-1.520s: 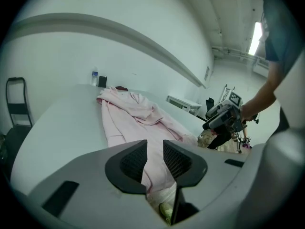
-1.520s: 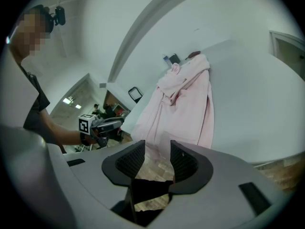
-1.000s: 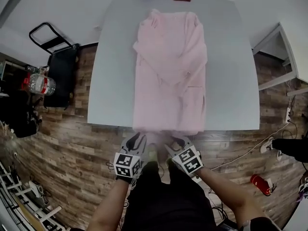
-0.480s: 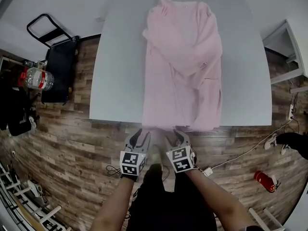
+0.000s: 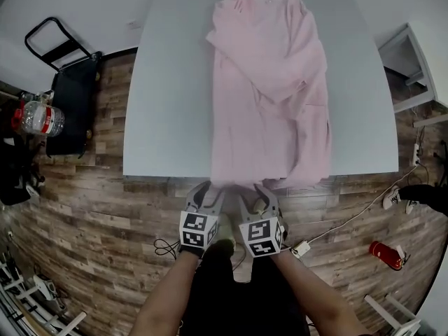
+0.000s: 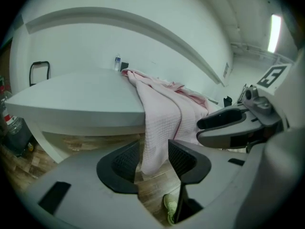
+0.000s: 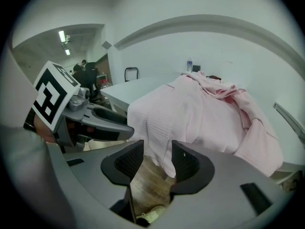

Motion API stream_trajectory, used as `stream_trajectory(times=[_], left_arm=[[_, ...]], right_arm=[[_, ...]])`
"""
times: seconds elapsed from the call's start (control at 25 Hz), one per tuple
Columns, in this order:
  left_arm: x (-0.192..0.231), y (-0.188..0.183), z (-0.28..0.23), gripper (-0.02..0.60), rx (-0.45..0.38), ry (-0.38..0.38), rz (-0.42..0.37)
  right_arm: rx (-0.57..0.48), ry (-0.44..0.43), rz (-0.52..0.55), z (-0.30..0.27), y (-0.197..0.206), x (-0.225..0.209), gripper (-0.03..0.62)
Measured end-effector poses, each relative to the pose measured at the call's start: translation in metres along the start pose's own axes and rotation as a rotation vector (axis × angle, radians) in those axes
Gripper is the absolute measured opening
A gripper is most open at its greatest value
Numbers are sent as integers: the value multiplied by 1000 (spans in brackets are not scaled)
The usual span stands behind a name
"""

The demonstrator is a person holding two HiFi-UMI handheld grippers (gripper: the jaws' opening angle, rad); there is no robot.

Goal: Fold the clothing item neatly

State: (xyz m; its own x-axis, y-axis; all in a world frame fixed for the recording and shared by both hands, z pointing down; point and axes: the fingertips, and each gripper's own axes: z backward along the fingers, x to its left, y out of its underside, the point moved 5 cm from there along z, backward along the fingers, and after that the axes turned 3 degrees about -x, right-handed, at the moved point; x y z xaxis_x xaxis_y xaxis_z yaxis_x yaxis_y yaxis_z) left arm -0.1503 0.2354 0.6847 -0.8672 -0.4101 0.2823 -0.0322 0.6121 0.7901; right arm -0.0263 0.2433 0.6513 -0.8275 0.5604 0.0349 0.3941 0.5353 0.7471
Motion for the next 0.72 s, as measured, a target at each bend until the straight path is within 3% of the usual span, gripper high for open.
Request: stream_trajectory(times=[0.2,0.28,0.36,0.4,0.44,0.48,0.56,0.64,0.72], left_arm=[[8,2,-19,162,5,38,-20],[6,1,-20,16,1,73,-27],[0,1,-17,9,1,121,-28],[-4,1,-13,9,2,141,-32],[-6,2,-9,9,3,156,-36],[-8,3,-5,8,3,165,-38],[-9,2,2,8,-1,176,-43],[-11,-1,8,8,-5,192,-66],[-11,-2,10,8,-4,202,-93]], right_arm=[[15,43,-33,-18,-7,2,165],[23,68,-46,-25,-10,0,166],[18,101,-68,-26,-11,-1,164],[10,123,-81,-26,-11,-3,154],[2,142,-94,-24,-12,-5,74],[-6,149,-107,-22,-12,-6,35],[-20,110,-129,-15,-15,-2,29],[-28,24,-172,-5,-16,10,61],[-33,-36,-252,1,-19,20,159]])
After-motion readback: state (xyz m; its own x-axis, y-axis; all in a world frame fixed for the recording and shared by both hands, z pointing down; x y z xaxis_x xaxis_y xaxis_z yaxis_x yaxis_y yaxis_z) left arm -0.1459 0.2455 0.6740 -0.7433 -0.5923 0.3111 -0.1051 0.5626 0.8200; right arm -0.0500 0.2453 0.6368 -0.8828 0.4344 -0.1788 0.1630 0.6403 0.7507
